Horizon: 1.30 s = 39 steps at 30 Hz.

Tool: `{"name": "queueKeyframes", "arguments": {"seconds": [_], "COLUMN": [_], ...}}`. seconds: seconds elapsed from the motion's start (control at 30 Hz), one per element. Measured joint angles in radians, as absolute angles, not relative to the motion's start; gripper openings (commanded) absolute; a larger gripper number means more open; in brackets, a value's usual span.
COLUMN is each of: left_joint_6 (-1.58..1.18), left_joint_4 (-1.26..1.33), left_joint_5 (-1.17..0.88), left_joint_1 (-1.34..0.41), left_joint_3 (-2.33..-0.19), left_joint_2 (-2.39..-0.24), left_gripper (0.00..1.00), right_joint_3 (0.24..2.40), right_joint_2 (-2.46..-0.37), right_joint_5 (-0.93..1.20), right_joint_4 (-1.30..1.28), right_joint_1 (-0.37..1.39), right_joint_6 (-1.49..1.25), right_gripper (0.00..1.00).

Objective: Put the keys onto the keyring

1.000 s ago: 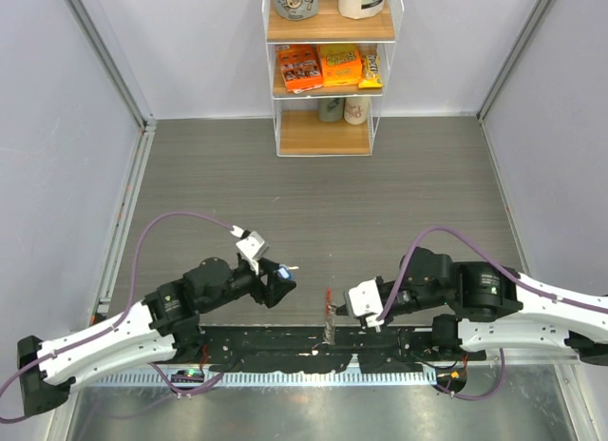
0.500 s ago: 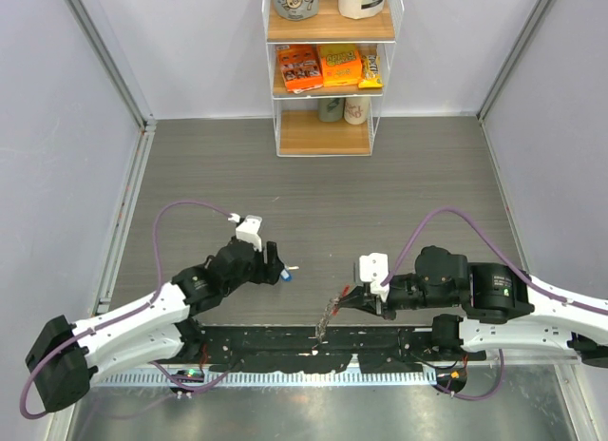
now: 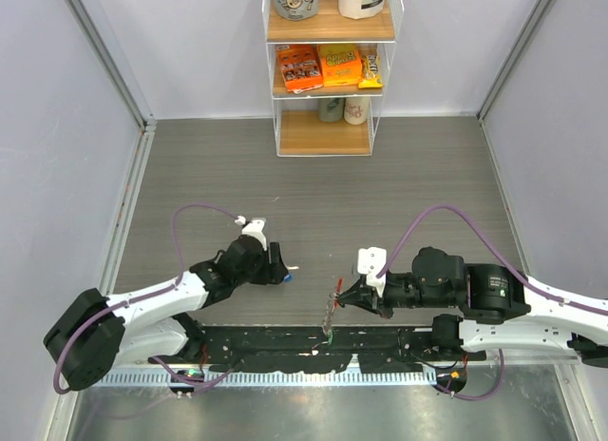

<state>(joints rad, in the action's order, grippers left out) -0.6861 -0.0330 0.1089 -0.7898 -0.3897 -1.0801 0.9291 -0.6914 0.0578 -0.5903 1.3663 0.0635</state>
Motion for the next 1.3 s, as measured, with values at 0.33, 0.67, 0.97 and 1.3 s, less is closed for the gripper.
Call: {"name": "queueKeyframes", "arguments": {"seconds": [0.33,0.67,0.97,1.3], "left_joint_6": [-0.701,-0.701,-0.701,-0.697], "left_joint_4": [0.030,0.092,0.095,0.072], "left_joint_5": [0.091,0.089,0.086,0.073], "left_joint_1": [-0.769,-0.757,-0.757,-0.757], "left_joint_3": [-0.381,-0.380,-0.377,-0.365], "left_joint_2": [-1.166,-1.217,-1.222,-1.143], "left_gripper": [0.49,0.31,0.02,0.00], "right_joint_3": [0.915,0.903,0.899,0.899], "right_joint_2": [-0.669,-0.665,-0.659,-0.657], "right_joint_5": [0.056,0.057,0.057,0.057], "right_joint_4": [-0.584,-0.575,-0.574,-0.573], "right_joint_1": [1.366,1.366,1.366,1.366], "right_joint_6": [0.049,0.049,0.049,0.051], "right_gripper": [0.06,0.06,0.06,0.06]}}
